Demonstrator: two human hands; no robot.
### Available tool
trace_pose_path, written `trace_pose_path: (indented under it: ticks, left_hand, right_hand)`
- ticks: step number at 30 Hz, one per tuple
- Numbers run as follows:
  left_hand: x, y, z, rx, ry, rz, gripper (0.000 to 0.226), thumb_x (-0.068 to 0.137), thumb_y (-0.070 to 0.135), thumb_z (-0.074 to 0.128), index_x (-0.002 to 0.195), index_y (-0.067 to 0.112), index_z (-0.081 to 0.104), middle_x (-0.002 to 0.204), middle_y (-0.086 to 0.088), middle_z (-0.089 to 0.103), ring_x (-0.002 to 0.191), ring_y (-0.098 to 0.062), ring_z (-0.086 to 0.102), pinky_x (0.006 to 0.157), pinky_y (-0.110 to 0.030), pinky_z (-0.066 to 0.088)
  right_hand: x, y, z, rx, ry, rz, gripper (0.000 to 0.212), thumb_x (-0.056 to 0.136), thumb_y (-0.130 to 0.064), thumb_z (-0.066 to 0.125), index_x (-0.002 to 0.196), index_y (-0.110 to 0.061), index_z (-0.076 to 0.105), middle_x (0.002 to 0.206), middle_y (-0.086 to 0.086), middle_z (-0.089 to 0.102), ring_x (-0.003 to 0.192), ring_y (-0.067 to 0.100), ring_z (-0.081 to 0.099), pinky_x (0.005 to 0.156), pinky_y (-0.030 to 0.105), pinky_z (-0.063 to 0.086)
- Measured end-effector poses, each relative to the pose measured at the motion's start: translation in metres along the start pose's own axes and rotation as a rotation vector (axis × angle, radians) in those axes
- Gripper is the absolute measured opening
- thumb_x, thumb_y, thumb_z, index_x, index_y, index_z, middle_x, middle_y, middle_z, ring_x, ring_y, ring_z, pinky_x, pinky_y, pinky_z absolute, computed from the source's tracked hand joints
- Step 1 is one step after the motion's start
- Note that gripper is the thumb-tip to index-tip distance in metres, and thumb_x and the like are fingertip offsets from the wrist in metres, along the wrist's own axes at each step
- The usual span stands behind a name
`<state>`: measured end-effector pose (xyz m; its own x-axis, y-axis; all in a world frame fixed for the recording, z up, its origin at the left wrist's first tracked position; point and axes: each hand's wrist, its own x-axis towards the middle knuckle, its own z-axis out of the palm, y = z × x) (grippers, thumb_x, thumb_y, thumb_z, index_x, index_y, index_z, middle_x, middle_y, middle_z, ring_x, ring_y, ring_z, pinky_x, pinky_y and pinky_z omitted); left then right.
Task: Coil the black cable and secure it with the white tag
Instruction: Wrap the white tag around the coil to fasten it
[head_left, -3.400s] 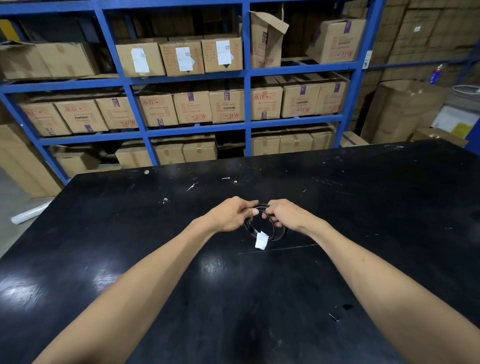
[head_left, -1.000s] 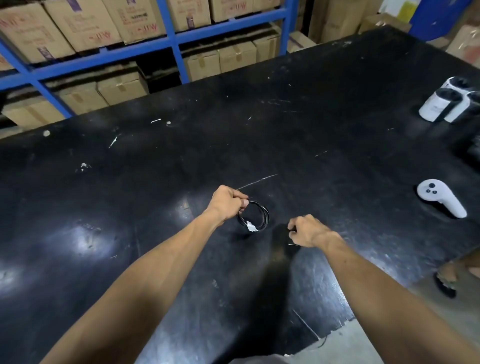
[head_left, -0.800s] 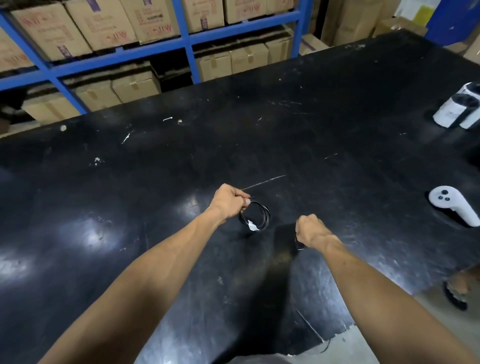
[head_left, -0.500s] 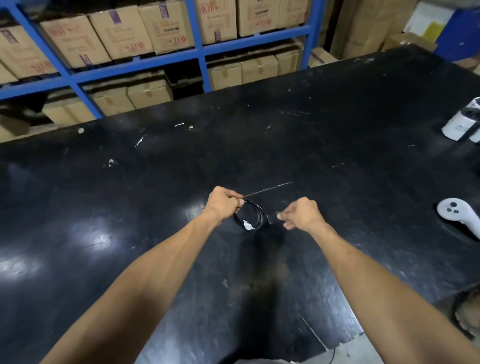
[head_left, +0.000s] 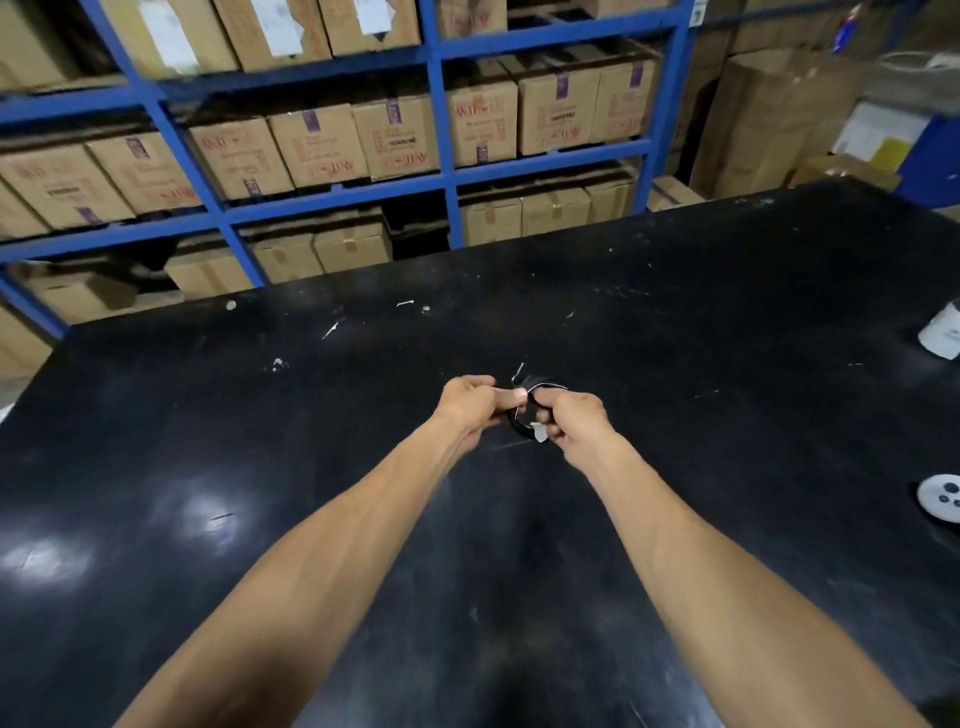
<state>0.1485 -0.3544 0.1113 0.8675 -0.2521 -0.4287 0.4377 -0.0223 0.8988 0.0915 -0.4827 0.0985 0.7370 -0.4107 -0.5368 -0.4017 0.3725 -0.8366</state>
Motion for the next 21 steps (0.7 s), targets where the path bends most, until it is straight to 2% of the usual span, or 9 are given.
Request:
trace_pose_path:
  ticks: [1, 3, 5, 8, 11, 13, 15, 19, 21]
  left_hand:
    - [-0.001, 0.004, -0.004, -0.017, -0.027, -0.022, 0.026, 0.076, -0.01, 0.076, 0.09, 0.001, 0.057, 0.08, -0.017, 0.072, 0.058, -0.019, 0.072, 0.052, -0.027, 0.058]
    - [-0.002, 0.011, -0.011, -0.02, -0.093, -0.057, 0.021, 0.079, -0.009, 0.074, 0.097, -0.005, 0.063, 0.075, -0.013, 0.073, 0.06, -0.018, 0.072, 0.061, -0.031, 0.06]
    - [-0.003, 0.016, -0.015, 0.026, -0.16, -0.054, 0.019, 0.082, -0.008, 0.071, 0.099, 0.0, 0.071, 0.074, -0.008, 0.073, 0.064, -0.016, 0.07, 0.072, -0.031, 0.061]
    - [-0.007, 0.02, -0.014, 0.057, -0.139, -0.025, 0.017, 0.08, -0.009, 0.072, 0.089, 0.006, 0.075, 0.069, -0.006, 0.073, 0.066, -0.018, 0.068, 0.071, -0.03, 0.061]
    - [-0.01, 0.021, -0.013, 0.082, -0.018, -0.002, 0.019, 0.075, -0.009, 0.077, 0.086, 0.006, 0.076, 0.064, -0.006, 0.073, 0.065, -0.02, 0.069, 0.061, -0.028, 0.057]
    - [-0.012, 0.022, -0.013, 0.104, 0.02, 0.007, 0.02, 0.073, -0.008, 0.079, 0.089, 0.004, 0.076, 0.068, -0.009, 0.072, 0.064, -0.021, 0.068, 0.061, -0.029, 0.057]
    - [-0.013, 0.024, -0.012, 0.109, 0.023, 0.013, 0.025, 0.074, -0.008, 0.079, 0.097, 0.001, 0.075, 0.075, -0.012, 0.072, 0.064, -0.021, 0.068, 0.066, -0.031, 0.058]
    - [-0.014, 0.03, -0.011, 0.124, 0.007, 0.044, 0.029, 0.076, -0.008, 0.077, 0.104, -0.002, 0.074, 0.084, -0.016, 0.071, 0.068, -0.022, 0.066, 0.079, -0.038, 0.058]
    - [-0.016, 0.031, -0.011, 0.128, -0.003, 0.045, 0.022, 0.077, -0.008, 0.076, 0.096, 0.002, 0.075, 0.078, -0.013, 0.072, 0.066, -0.019, 0.067, 0.073, -0.033, 0.058]
  right_hand:
    - [-0.001, -0.003, -0.001, 0.057, -0.067, 0.011, 0.019, 0.097, -0.004, 0.06, 0.081, -0.006, 0.068, 0.075, 0.01, 0.06, 0.046, 0.008, 0.041, 0.036, 0.018, 0.028]
    - [-0.003, -0.007, -0.002, 0.15, -0.166, 0.034, 0.022, 0.101, -0.002, 0.054, 0.083, -0.007, 0.065, 0.074, 0.006, 0.058, 0.045, 0.005, 0.042, 0.034, 0.016, 0.027]
    - [-0.007, -0.01, -0.001, 0.171, -0.22, 0.053, 0.023, 0.102, 0.0, 0.05, 0.085, -0.006, 0.063, 0.069, 0.005, 0.061, 0.045, 0.006, 0.044, 0.036, 0.018, 0.028]
    - [-0.012, -0.014, -0.001, 0.125, -0.293, 0.047, 0.022, 0.1, 0.004, 0.048, 0.087, -0.005, 0.064, 0.064, 0.005, 0.066, 0.053, 0.01, 0.05, 0.047, 0.022, 0.038]
    - [-0.018, -0.019, 0.002, -0.109, -0.235, -0.073, 0.018, 0.093, 0.01, 0.061, 0.088, -0.005, 0.068, 0.074, 0.012, 0.07, 0.059, 0.015, 0.067, 0.056, 0.022, 0.059]
    - [-0.021, -0.021, 0.003, -0.345, -0.057, -0.256, 0.011, 0.087, 0.006, 0.069, 0.09, -0.003, 0.075, 0.072, 0.012, 0.074, 0.056, 0.016, 0.073, 0.056, 0.022, 0.061]
    - [-0.023, -0.023, 0.004, -0.575, 0.046, -0.452, 0.013, 0.087, -0.001, 0.069, 0.092, -0.008, 0.079, 0.068, 0.008, 0.076, 0.058, 0.016, 0.076, 0.059, 0.026, 0.063]
    - [-0.031, -0.028, 0.003, -0.842, 0.027, -0.676, 0.031, 0.09, -0.01, 0.065, 0.118, -0.02, 0.072, 0.077, 0.002, 0.077, 0.079, 0.02, 0.076, 0.074, 0.039, 0.063]
    - [-0.033, -0.033, 0.002, -0.881, -0.028, -0.726, 0.034, 0.091, -0.012, 0.065, 0.122, -0.021, 0.072, 0.081, 0.0, 0.077, 0.084, 0.021, 0.075, 0.077, 0.04, 0.062]
